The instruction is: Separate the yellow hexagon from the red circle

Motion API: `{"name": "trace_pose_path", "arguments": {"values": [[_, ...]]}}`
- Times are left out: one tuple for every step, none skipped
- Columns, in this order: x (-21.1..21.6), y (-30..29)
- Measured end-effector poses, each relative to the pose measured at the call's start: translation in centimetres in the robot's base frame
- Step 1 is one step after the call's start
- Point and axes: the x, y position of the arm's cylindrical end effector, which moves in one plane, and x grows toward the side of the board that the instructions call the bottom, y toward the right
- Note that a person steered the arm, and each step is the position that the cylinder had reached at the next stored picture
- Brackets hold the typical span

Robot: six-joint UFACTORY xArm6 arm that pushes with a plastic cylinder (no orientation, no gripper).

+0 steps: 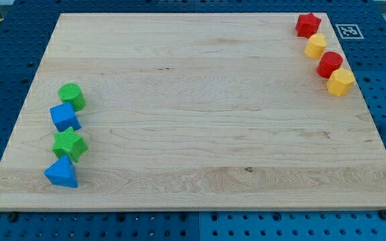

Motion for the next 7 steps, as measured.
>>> {"name": "trace_pose_path", "arguments": {"values": [[-4.6,0.0],[-4.7,0.0],[-4.8,-1.3],[-4.8,-3.6],[-5.3,-6.2],[-6.7,-8.6],[-6.7,-9.5]]}}
